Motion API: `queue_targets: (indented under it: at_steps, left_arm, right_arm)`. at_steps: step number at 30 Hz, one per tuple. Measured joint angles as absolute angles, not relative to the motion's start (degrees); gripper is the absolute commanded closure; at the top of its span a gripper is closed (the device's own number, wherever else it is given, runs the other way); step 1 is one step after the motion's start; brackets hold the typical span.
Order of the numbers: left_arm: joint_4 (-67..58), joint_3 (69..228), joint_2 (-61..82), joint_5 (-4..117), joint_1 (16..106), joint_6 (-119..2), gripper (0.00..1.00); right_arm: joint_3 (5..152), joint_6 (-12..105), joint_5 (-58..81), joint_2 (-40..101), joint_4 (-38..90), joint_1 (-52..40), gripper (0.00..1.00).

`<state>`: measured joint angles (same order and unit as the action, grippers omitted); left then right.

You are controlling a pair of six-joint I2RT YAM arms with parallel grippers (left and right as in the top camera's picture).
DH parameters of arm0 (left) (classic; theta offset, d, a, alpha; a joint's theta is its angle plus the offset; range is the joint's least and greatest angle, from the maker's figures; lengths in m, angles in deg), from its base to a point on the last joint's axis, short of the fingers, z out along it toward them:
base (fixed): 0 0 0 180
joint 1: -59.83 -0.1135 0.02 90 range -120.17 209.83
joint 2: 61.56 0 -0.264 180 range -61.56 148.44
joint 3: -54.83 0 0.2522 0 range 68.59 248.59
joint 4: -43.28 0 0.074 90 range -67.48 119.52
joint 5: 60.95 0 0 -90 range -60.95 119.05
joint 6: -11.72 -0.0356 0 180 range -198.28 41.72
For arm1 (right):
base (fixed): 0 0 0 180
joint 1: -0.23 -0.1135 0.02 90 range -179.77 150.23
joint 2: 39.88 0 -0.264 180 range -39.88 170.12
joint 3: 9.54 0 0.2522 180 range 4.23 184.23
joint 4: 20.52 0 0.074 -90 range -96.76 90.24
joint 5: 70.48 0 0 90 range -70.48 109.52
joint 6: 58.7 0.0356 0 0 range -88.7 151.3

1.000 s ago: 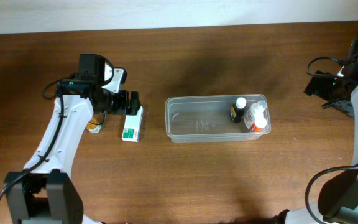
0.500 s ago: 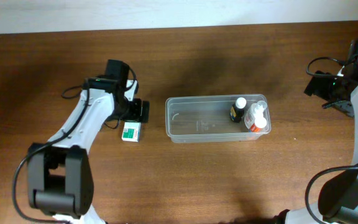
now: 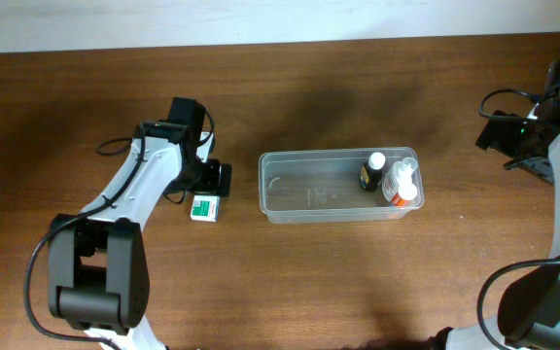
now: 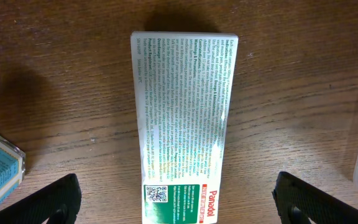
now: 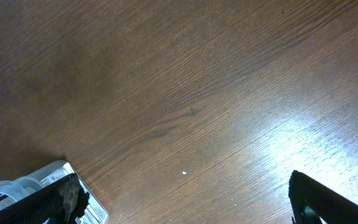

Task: Pack container
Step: 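Move the left gripper over the white-green medicine box, then lower the left gripper and grasp the medicine box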

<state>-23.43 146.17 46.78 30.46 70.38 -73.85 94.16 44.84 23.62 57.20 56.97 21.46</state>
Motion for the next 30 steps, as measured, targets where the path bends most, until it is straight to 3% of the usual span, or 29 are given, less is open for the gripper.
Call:
queue_targets:
  at_steps: [30]
  left_arm:
    - [-23.60, 146.17, 52.20, 30.48, 70.44, -72.36, 0.01]
  right_arm:
    - [94.16, 44.79, 23.62, 57.20, 56.99, 21.46, 0.02]
